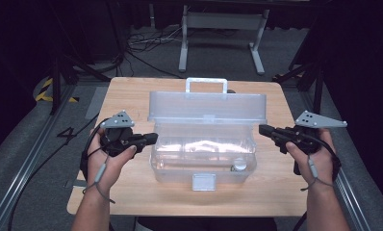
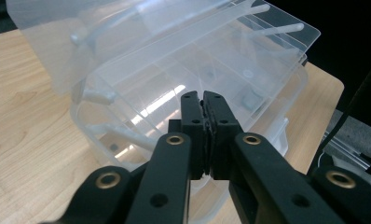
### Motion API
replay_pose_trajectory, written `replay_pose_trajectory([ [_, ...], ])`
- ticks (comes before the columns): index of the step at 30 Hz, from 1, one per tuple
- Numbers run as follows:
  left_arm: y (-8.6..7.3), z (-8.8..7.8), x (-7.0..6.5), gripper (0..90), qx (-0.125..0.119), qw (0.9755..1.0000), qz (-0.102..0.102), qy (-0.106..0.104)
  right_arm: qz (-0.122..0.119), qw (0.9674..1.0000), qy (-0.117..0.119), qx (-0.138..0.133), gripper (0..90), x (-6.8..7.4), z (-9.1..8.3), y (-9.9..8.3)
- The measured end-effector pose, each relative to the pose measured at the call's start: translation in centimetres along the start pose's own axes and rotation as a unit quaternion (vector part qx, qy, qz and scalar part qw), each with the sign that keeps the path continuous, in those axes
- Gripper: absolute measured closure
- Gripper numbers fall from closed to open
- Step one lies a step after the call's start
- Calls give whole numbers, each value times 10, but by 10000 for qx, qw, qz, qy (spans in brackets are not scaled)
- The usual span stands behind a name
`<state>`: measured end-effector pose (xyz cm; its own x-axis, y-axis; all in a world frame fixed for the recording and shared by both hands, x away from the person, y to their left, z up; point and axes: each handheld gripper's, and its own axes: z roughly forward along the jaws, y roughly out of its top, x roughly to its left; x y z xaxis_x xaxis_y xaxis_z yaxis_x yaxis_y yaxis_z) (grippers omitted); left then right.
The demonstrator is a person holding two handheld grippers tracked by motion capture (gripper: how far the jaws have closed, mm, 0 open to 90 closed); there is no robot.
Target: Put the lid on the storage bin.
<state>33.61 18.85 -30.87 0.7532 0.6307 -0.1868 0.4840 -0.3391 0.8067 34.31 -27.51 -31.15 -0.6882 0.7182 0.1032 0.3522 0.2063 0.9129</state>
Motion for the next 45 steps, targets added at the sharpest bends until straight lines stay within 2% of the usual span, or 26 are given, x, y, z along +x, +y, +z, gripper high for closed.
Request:
replay_pose_trajectory([
  [11, -1, -2, -1, 896, 155, 9999, -5, 21, -54, 9991, 105, 399, 897, 3, -2, -3],
  [16, -1, -2, -1, 896, 219, 9998, -24, 34, -28, 9977, 198, 642, 896, 4, -3, -4],
  [21, -1, -3, -1, 896, 287, 9996, 0, 53, -15, 9967, 243, 774, 896, 4, -3, -5],
  [28, -2, -2, -2, 898, 461, 9989, -8, 90, -51, 9933, 287, 1119, 900, 6, -1, -6],
  [31, -2, -1, -3, 899, 551, 9984, -22, 119, -100, 9910, 231, 1312, 900, 7, 0, -6],
  [45, -3, 0, -3, 900, 885, 9955, -153, 308, -126, 9858, 172, 1668, 900, 7, 3, -9],
])
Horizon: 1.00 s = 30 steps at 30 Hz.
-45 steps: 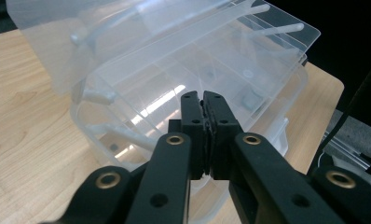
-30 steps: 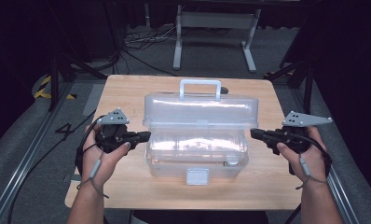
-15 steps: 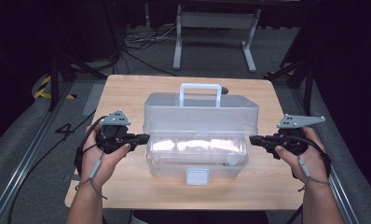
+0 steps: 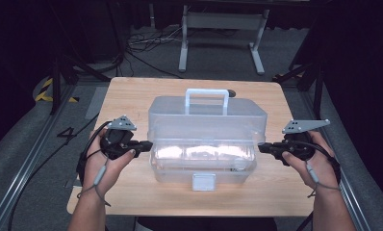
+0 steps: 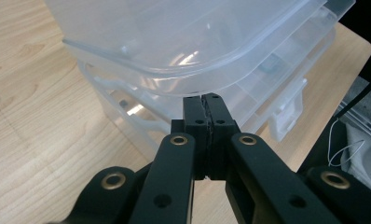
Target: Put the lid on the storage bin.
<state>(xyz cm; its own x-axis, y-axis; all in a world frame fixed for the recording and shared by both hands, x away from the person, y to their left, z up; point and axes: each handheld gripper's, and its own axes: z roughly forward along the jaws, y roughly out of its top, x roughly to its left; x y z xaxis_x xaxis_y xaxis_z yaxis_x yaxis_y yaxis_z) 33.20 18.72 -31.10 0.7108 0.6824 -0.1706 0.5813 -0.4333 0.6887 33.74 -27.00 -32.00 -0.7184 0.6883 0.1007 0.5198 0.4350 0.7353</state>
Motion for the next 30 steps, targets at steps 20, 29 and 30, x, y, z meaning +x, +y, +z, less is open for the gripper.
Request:
replay_pose_trajectory([
  [20, 0, 12, -4, 900, 746, 9967, 213, 227, -221, 9975, -83, 660, 900, 0, 10, -3],
  [29, -1, 17, -3, 900, 979, 9947, 253, 159, -323, 9955, -21, 891, 900, 0, 14, -5],
  [30, -1, 17, -3, 900, 979, 9947, 253, 159, -345, 9951, -22, 923, 900, 0, 14, -5],
])
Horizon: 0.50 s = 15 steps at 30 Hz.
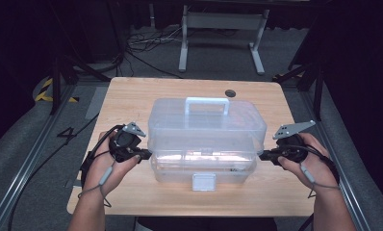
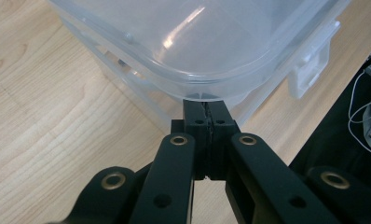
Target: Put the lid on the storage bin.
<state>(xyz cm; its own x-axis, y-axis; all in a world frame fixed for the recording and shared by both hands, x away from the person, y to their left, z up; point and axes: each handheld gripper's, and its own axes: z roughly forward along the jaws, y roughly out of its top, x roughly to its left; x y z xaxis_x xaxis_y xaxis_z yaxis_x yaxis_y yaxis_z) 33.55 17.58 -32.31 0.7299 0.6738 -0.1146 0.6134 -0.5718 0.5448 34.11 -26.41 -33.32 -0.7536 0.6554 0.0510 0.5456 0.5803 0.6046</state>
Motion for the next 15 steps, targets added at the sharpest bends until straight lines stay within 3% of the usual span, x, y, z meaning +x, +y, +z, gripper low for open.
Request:
replay_pose_trajectory([
  [15, -1, 7, 2, 899, 293, 9994, 102, -173, -240, 9994, 45, 246, 900, -1, 5, -1],
])
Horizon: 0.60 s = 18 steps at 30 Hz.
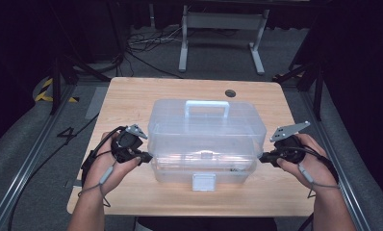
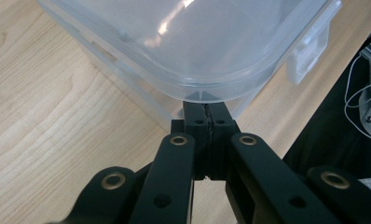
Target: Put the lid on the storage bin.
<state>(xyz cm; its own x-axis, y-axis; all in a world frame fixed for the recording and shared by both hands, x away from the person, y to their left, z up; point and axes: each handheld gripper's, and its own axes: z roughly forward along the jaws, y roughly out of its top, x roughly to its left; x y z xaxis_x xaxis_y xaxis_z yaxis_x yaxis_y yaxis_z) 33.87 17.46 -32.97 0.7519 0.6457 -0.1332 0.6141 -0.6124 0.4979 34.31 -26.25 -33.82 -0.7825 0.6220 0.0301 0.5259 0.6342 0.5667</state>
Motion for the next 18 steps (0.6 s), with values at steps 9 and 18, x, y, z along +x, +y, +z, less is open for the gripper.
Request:
replay_pose_trajectory([
  [9, 0, 5, 0, 900, 200, 9998, 57, -59, -53, 9998, 70, 193, 898, 0, 4, -1],
  [18, 0, 10, 1, 900, 383, 9992, 117, -86, -66, 9992, 121, 385, 897, 1, 8, -1],
])
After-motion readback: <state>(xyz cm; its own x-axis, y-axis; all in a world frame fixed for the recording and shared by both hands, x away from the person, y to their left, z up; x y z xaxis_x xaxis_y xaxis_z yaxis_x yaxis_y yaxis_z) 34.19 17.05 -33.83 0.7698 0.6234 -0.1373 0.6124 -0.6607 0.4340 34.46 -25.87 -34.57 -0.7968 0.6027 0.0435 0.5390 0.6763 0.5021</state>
